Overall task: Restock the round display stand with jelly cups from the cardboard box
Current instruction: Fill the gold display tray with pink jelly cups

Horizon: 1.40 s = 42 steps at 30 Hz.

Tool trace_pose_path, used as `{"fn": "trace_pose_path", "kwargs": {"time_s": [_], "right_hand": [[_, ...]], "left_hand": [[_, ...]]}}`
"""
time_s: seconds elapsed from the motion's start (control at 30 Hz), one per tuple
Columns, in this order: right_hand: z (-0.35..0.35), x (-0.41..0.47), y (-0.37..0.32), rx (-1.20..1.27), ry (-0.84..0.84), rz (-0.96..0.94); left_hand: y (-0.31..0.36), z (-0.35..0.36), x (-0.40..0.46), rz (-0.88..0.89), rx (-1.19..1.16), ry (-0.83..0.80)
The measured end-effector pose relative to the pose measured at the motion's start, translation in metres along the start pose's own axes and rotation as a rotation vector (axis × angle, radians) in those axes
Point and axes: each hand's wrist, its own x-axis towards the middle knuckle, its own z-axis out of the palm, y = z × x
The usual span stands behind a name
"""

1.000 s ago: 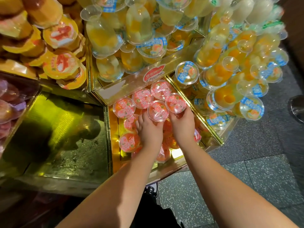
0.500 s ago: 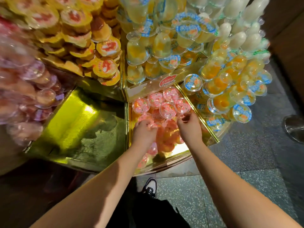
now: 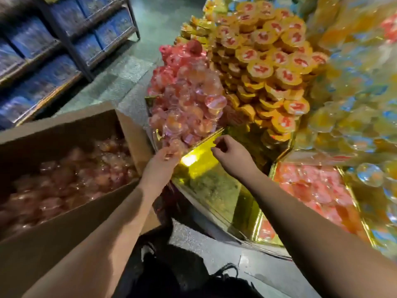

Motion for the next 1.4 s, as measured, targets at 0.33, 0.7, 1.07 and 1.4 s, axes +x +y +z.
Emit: {"fn": "trace_pose_path", "kwargs": {"time_s": [0.33,0.7,1.07,1.4], "right_hand": [[0.232,0.056,-0.139,-0.213,-0.422,-0.06],[0.367,0.104,-0.164,-0.496,-0.659,0.239],[0.425,0.127,-0.118,-0.81,-0.84,0.511],[0.456,0.133,-0.086,-1.056,-0.69,0.468]], "left_hand": [[-0.145,-0.241,0.04,-0.214,0.078,0.146],[-0.26,-0.322,0.107,-0.535,0.155,0.06],[-0.313,-0.284,0.152,-0.941,-0.102,-0.064],[-0.324,-0.277,0.171,-1.103,-0.345,-0.14]]}}
